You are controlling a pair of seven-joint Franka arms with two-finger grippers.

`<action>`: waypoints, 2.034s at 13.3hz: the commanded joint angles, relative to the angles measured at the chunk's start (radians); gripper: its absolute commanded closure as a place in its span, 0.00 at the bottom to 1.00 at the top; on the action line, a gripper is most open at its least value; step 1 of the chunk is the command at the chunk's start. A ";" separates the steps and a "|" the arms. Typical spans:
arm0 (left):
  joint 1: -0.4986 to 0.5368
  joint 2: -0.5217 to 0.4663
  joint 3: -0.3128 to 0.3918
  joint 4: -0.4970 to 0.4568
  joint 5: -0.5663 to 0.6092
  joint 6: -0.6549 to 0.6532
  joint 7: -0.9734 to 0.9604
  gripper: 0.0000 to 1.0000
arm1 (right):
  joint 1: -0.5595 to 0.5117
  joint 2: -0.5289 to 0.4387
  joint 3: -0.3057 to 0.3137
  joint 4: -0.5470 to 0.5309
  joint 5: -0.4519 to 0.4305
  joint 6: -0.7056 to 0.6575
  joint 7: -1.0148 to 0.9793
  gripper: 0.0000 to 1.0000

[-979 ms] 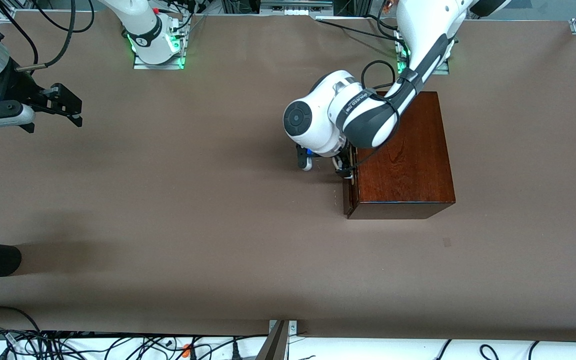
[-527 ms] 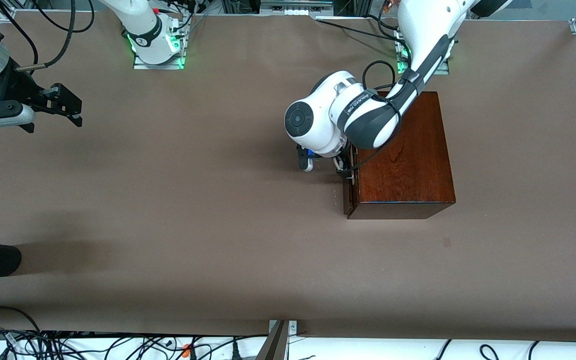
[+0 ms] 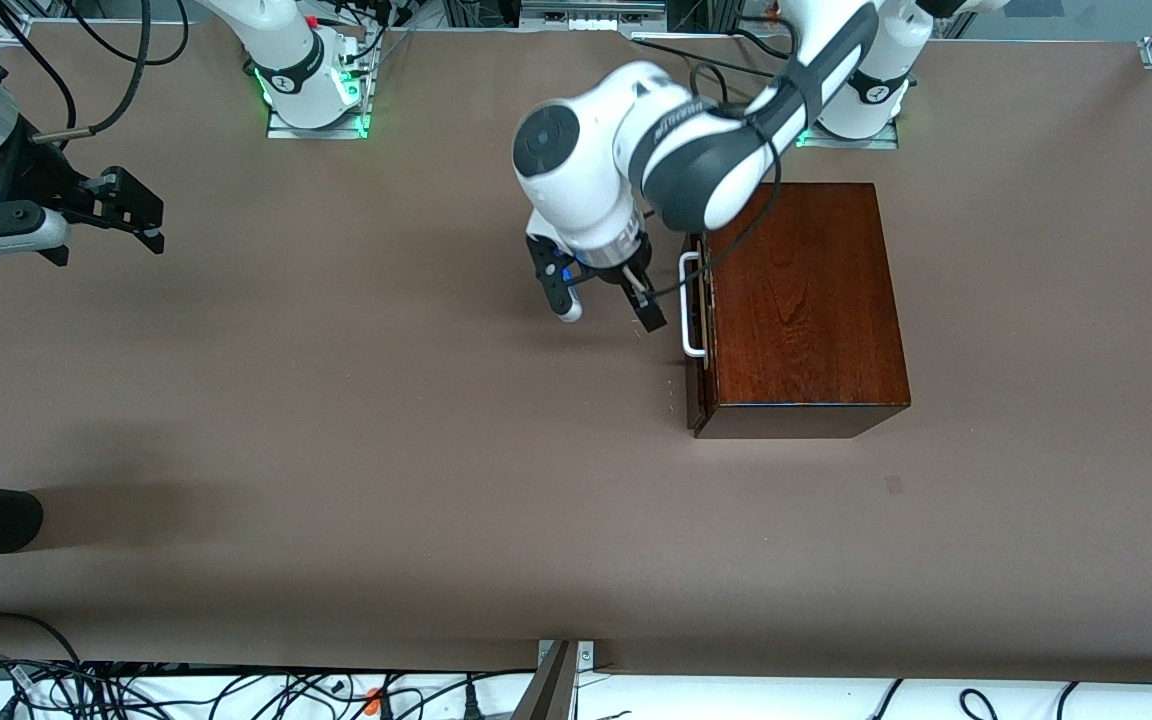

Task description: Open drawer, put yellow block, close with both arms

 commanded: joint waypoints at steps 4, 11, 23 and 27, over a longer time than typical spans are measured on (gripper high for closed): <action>0.052 -0.161 0.012 0.028 -0.032 -0.056 -0.224 0.00 | 0.003 0.000 -0.002 0.015 -0.010 -0.015 0.005 0.00; 0.296 -0.317 0.011 0.019 -0.158 -0.079 -0.420 0.00 | 0.004 0.000 0.001 0.015 -0.012 -0.012 0.008 0.00; 0.440 -0.488 0.345 -0.176 -0.436 -0.116 -0.263 0.00 | 0.004 0.000 0.001 0.015 -0.010 -0.015 0.005 0.00; 0.440 -0.620 0.407 -0.403 -0.468 0.040 -0.185 0.00 | 0.004 0.000 0.001 0.015 -0.010 -0.013 0.005 0.00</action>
